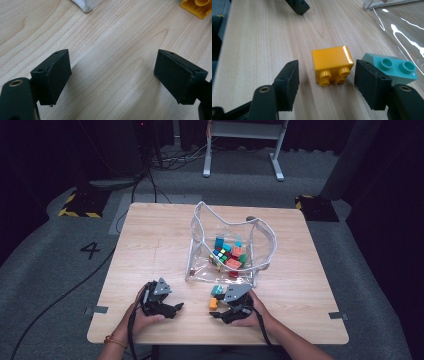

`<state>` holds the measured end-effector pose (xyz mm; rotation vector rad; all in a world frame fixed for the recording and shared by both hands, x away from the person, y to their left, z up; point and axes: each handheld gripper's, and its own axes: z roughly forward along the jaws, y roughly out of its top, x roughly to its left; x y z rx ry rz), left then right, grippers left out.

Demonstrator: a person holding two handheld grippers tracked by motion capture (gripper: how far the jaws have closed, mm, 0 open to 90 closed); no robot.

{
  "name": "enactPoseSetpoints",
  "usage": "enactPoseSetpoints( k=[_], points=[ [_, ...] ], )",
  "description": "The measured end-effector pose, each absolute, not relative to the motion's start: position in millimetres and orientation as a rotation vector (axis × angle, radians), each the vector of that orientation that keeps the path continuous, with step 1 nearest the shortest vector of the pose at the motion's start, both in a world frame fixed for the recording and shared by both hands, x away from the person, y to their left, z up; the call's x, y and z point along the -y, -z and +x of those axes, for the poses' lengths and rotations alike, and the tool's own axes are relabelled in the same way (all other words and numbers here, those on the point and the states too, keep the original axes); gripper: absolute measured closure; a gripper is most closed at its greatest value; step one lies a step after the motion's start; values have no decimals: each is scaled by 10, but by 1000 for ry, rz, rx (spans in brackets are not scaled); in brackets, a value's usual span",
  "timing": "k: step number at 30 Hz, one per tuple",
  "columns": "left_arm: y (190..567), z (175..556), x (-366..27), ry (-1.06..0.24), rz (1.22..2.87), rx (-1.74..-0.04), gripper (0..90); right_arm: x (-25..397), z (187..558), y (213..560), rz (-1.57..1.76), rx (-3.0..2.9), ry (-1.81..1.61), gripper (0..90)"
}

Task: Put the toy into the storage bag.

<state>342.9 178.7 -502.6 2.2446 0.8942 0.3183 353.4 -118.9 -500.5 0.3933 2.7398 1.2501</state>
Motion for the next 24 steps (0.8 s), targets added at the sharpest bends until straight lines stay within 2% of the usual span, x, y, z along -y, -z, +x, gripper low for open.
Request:
enactPoseSetpoints(
  k=[7,13,24],
  points=[
    [5027,3431,-1786,-305,2245,-892,142,1156,3587,5018,385,-2709,-1304,420],
    [5027,3432,-1787,-305,2245,-891,143,1161,3572,5017,381,-2705,-1308,568],
    [5027,3432,-1786,-305,2245,-891,143,1266,3527,4913,284,-2703,-1363,588]
  ],
)
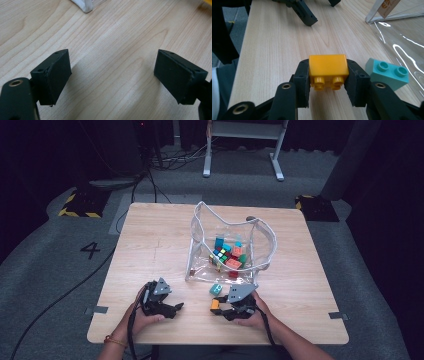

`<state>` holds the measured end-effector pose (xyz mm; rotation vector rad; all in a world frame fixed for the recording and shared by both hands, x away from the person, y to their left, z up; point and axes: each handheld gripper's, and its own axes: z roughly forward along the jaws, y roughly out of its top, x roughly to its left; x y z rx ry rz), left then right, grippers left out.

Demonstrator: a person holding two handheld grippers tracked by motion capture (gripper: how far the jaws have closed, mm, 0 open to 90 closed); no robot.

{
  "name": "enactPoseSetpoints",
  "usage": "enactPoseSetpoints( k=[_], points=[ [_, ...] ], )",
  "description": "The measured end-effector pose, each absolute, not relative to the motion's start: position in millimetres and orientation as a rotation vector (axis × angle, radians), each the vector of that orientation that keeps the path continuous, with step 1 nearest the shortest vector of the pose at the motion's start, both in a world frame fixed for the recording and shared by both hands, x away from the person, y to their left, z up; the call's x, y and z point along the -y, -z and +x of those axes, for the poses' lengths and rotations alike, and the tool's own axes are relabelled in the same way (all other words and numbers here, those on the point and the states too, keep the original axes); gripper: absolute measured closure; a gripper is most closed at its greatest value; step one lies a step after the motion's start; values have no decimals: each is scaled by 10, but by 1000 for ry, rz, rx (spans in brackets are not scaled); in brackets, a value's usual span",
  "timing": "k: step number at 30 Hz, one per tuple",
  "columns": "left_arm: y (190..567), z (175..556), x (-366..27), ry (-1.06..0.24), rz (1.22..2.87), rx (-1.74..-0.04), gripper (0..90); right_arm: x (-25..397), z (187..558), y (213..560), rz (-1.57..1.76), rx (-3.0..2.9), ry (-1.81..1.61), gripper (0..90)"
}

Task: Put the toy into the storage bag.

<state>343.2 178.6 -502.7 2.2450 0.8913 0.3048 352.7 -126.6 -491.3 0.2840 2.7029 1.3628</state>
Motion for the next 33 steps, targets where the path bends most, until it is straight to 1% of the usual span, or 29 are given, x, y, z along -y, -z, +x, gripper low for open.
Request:
enactPoseSetpoints(
  k=[10,21,24,25,33],
  points=[
    [5027,3432,-1786,-305,2245,-891,143,1499,3466,4843,311,-2710,-1304,590],
    [5027,3432,-1786,-305,2245,-891,143,1968,3495,4733,382,-2651,-1294,590],
    [5027,3432,-1787,-305,2245,-891,143,2108,3520,4722,415,-2626,-1298,590],
    [5027,3432,-1787,-305,2245,-891,143,2195,3516,4709,471,-2619,-1276,590],
    [5027,3432,-1786,-305,2245,-891,143,2502,3562,4671,556,-2564,-1263,590]
  ],
)
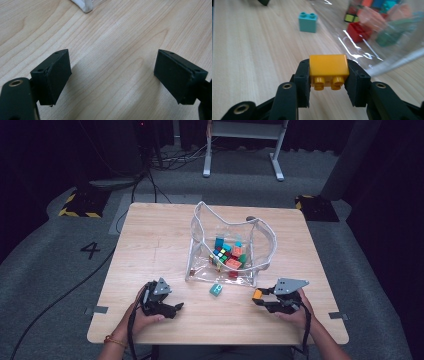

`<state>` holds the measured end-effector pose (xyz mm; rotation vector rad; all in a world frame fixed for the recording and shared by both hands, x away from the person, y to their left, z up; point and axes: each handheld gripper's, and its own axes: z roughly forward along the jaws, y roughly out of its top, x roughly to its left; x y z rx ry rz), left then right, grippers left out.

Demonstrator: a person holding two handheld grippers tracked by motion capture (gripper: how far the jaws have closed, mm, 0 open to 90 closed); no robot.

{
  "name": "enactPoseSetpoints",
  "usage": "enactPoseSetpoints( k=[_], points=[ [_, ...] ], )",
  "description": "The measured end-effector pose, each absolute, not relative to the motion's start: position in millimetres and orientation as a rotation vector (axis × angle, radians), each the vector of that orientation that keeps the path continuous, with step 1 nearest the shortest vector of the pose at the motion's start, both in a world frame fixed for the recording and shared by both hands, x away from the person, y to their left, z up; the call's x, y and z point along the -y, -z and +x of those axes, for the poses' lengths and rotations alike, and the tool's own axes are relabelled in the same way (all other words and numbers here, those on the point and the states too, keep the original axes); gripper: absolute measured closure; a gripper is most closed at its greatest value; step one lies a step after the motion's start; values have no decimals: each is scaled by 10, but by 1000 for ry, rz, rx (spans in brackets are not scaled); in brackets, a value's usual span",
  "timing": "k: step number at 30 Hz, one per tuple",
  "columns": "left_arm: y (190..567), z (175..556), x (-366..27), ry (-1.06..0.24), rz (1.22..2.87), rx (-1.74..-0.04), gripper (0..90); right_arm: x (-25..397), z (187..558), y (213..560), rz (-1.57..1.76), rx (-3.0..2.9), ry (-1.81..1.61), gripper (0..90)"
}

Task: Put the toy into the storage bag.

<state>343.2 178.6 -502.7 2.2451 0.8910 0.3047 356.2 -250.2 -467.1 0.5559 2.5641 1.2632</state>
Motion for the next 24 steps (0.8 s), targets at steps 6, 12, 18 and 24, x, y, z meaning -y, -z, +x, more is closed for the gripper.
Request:
enactPoseSetpoints(
  k=[6,12,18,24],
  points=[
    [5027,3432,-1786,-305,2245,-891,143,2686,3644,4606,626,-2504,-1260,590],
    [5027,3432,-1786,-305,2245,-891,143,2813,3726,4485,657,-2454,-1230,589],
    [5027,3432,-1786,-305,2245,-891,143,2989,3817,4330,729,-2376,-1246,590],
    [5027,3432,-1786,-305,2245,-891,143,3129,3927,4147,779,-2301,-1266,589]
  ],
)
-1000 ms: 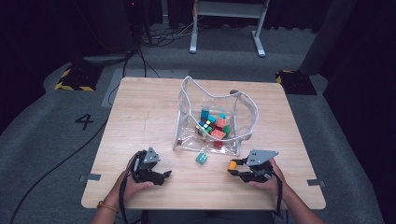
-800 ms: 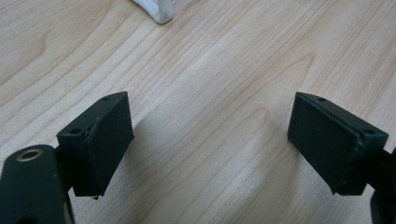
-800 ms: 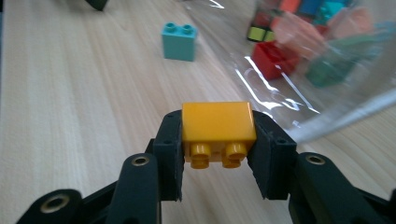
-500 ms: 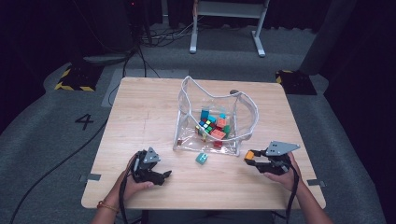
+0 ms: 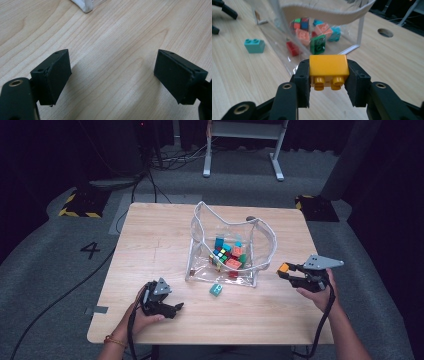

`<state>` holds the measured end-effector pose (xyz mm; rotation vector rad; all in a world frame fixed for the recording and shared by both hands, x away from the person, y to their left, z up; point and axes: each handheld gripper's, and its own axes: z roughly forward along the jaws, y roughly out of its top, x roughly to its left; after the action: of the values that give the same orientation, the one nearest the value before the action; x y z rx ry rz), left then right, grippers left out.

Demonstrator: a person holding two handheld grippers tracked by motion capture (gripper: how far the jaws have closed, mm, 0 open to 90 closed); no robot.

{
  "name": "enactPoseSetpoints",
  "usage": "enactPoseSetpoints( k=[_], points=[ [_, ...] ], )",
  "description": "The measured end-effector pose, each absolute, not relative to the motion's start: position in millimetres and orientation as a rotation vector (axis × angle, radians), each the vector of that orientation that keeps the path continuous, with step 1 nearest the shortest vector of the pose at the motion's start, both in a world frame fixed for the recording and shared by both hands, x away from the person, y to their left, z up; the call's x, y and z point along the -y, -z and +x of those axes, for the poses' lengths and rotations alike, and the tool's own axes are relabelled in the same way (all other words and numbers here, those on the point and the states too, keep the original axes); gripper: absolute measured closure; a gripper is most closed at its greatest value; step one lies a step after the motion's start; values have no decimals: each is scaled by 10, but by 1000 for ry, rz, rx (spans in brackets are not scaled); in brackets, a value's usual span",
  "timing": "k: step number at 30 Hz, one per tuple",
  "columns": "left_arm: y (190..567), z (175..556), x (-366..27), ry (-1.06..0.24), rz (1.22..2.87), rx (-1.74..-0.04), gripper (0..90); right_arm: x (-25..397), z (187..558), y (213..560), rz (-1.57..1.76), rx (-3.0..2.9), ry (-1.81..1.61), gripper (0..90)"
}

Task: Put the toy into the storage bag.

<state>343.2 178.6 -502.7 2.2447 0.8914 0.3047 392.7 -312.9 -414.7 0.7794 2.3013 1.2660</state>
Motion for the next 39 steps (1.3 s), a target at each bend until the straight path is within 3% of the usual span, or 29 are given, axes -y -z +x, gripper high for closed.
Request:
enactPoseSetpoints(
  k=[21,39],
  points=[
    [5027,3432,-1786,-305,2244,-892,142,3100,4333,3286,722,-2242,-1267,589],
    [5027,3432,-1786,-305,2244,-891,142,2794,4512,2970,662,-2266,-1290,588]
  ],
)
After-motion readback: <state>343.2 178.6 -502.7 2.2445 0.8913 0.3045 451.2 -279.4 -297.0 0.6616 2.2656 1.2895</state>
